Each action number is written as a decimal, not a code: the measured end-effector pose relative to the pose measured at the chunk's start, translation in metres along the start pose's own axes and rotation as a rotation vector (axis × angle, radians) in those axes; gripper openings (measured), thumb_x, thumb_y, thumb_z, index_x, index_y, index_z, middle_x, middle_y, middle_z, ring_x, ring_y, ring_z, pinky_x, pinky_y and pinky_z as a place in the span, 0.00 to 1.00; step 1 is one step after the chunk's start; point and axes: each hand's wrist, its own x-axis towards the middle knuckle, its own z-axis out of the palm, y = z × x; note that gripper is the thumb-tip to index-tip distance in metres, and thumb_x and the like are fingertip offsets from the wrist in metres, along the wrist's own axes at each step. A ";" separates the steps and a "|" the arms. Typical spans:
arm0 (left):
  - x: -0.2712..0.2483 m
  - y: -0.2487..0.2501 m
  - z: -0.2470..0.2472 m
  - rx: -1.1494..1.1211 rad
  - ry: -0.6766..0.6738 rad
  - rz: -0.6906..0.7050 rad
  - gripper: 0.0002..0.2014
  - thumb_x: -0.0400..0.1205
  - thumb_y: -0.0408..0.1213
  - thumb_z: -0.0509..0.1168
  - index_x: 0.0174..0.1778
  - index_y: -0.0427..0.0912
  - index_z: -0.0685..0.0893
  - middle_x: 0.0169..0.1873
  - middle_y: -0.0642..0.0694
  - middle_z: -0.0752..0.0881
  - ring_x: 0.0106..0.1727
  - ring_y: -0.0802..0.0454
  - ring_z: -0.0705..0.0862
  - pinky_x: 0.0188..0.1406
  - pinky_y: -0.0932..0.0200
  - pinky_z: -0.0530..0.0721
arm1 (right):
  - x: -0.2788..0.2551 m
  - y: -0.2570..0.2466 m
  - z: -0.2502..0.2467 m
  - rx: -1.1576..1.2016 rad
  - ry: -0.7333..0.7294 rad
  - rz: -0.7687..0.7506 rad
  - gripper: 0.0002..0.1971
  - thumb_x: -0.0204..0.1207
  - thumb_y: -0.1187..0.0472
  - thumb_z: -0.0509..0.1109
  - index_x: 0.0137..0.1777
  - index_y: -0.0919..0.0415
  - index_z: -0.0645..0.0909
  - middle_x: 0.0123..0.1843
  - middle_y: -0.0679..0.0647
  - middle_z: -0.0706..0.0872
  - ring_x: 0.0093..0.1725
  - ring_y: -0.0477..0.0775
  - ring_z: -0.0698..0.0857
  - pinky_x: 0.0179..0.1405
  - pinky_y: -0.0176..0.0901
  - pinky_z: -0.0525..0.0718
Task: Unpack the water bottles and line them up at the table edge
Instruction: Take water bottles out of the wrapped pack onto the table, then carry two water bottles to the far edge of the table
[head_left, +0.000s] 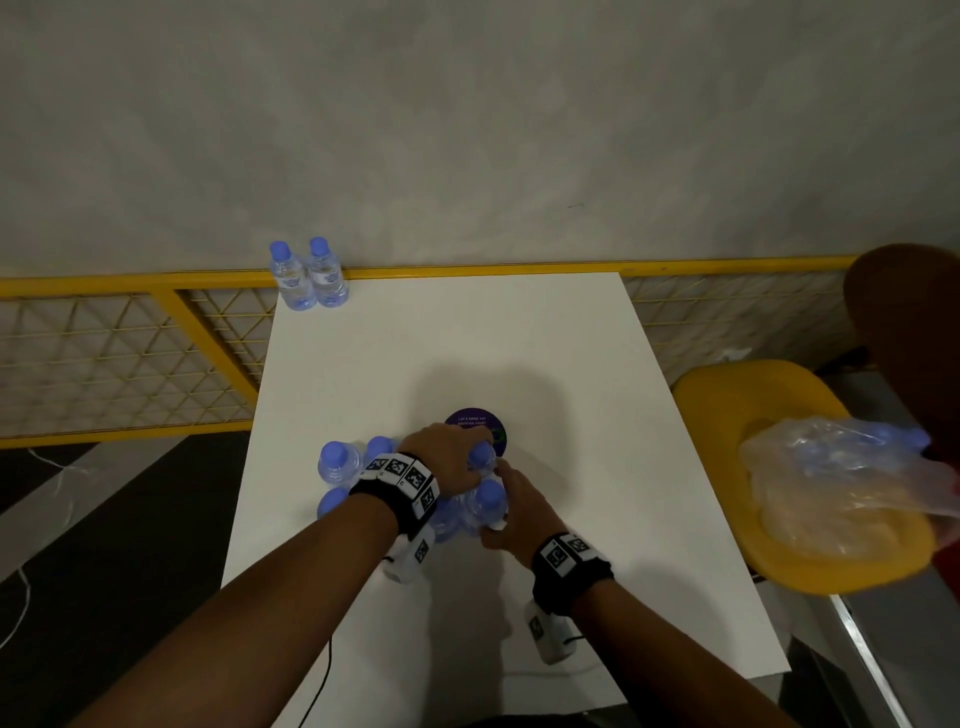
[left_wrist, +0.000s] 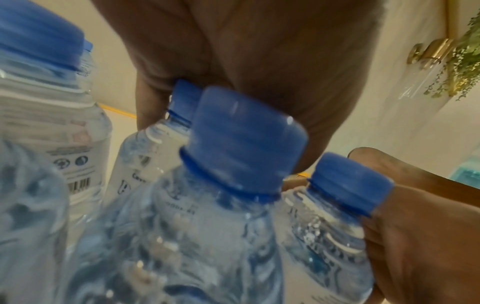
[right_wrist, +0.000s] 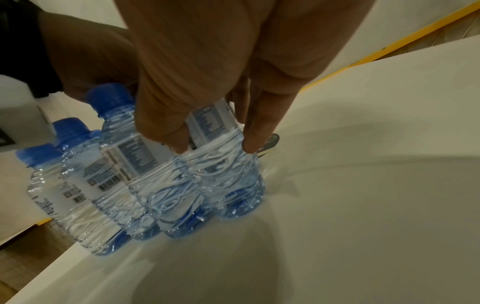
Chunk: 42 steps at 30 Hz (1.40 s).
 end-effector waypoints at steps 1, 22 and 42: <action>-0.003 0.002 -0.004 -0.012 -0.016 -0.002 0.21 0.76 0.55 0.67 0.65 0.63 0.74 0.53 0.52 0.88 0.52 0.44 0.87 0.49 0.49 0.84 | -0.001 0.001 -0.002 0.000 -0.001 -0.007 0.34 0.64 0.58 0.80 0.71 0.53 0.72 0.63 0.53 0.82 0.57 0.55 0.84 0.56 0.48 0.84; 0.086 0.374 0.084 -0.239 -0.333 0.416 0.16 0.83 0.38 0.68 0.67 0.46 0.86 0.64 0.46 0.88 0.64 0.47 0.86 0.65 0.54 0.83 | -0.209 0.289 -0.286 0.173 0.717 0.680 0.14 0.78 0.58 0.73 0.63 0.54 0.81 0.61 0.55 0.86 0.55 0.57 0.86 0.46 0.46 0.83; 0.331 0.519 0.165 -0.581 -0.021 0.043 0.19 0.68 0.69 0.67 0.44 0.60 0.88 0.41 0.53 0.90 0.41 0.48 0.89 0.41 0.51 0.88 | -0.110 0.376 -0.423 0.145 0.594 0.748 0.36 0.81 0.54 0.66 0.85 0.58 0.53 0.83 0.62 0.58 0.72 0.69 0.73 0.61 0.51 0.78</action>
